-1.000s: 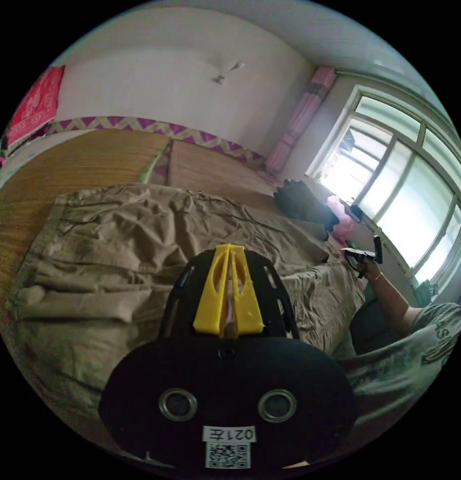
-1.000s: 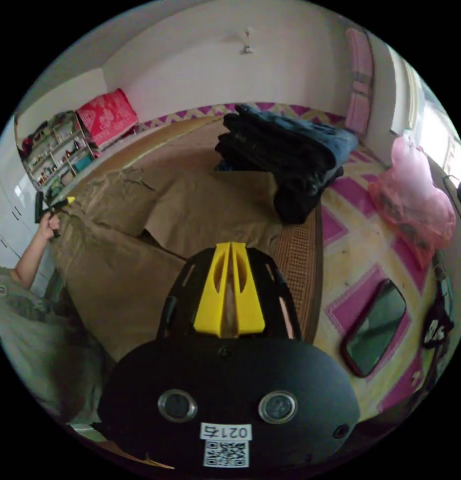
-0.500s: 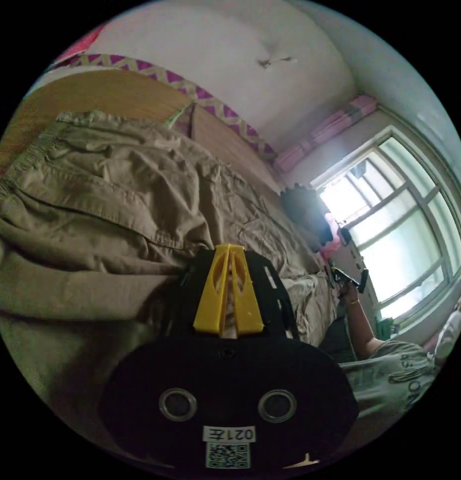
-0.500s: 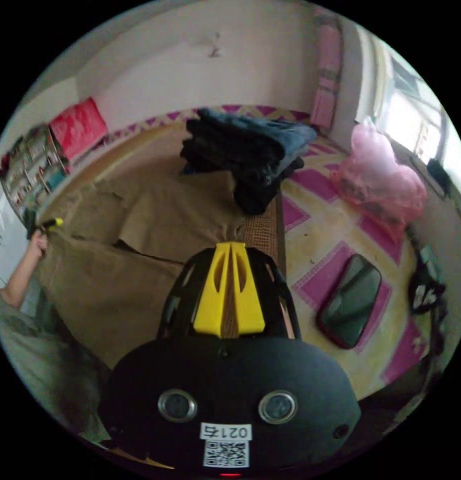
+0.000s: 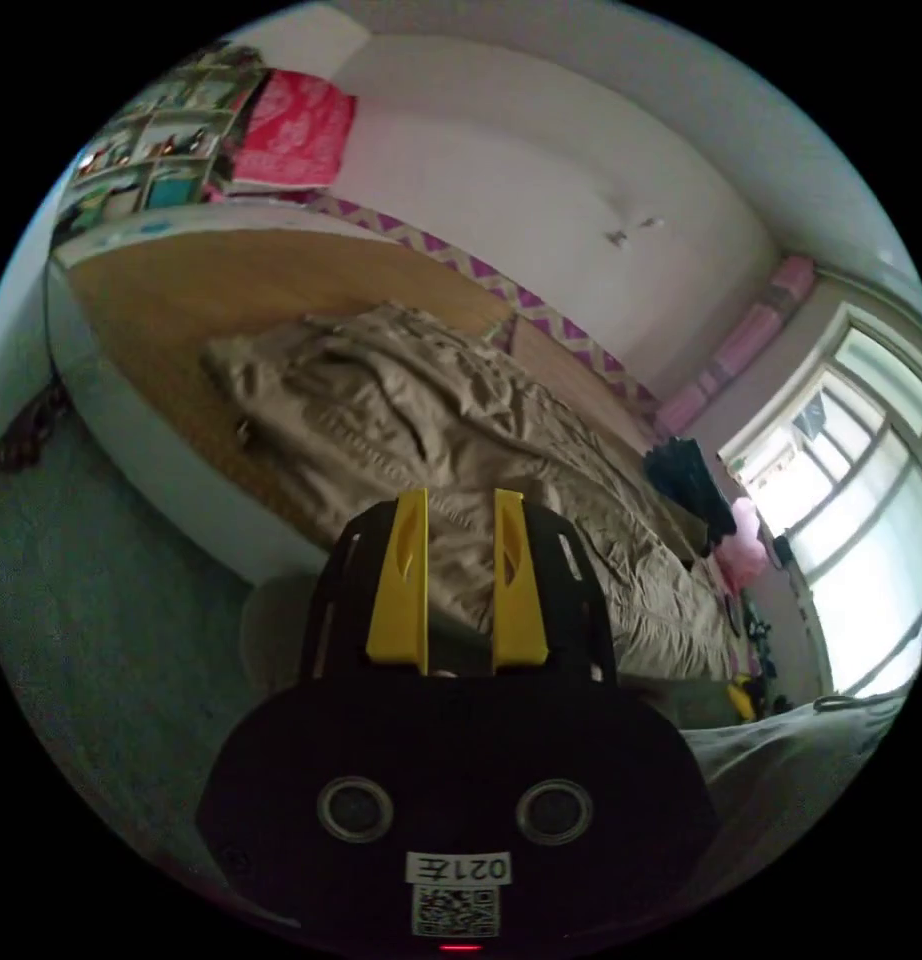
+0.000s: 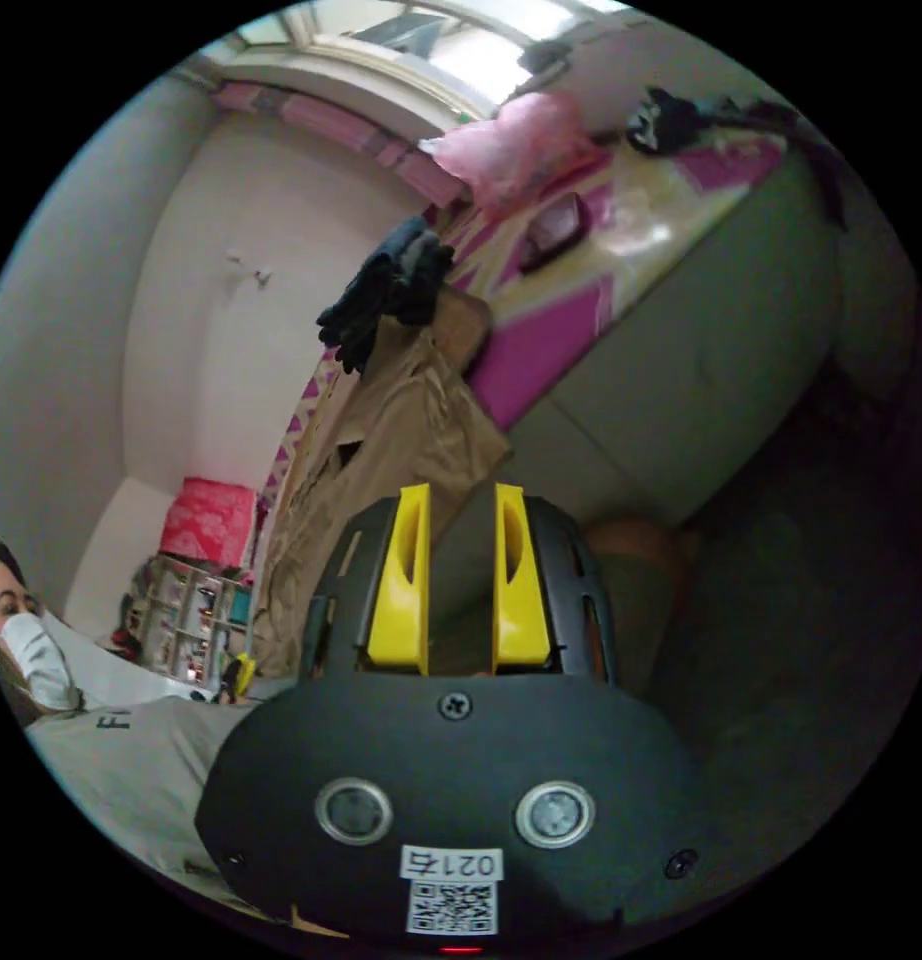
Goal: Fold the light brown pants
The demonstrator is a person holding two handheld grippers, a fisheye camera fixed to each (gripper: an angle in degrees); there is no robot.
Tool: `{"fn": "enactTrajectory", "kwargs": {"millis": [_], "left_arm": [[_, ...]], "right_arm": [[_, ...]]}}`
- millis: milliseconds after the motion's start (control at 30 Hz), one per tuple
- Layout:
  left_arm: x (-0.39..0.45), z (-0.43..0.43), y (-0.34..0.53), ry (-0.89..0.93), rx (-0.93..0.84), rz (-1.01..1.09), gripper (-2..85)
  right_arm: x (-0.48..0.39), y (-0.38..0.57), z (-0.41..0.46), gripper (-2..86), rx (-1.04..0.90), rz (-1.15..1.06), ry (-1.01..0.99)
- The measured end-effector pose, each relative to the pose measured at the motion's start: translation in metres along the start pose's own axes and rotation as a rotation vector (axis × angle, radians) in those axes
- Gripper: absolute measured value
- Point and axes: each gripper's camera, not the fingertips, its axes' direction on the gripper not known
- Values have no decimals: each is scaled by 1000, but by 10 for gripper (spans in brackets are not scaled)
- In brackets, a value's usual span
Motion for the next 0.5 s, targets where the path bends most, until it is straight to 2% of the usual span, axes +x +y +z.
{"fn": "enactTrajectory", "kwargs": {"millis": [133, 267, 367, 500], "left_arm": [[-48, 6, 28, 77, -47, -186, 90], [-89, 22, 40, 228, -36, -333, 94], [-104, 24, 43, 263, -30, -382, 98], [-110, 11, 47, 239, -3, -373, 96]], "right_arm": [[25, 2, 18, 98, -52, 109, -166], [36, -9, 22, 66, -22, 161, -333], [36, -18, 16, 15, -14, 161, -401], [32, -31, 0, -2, 4, 141, -421]]}}
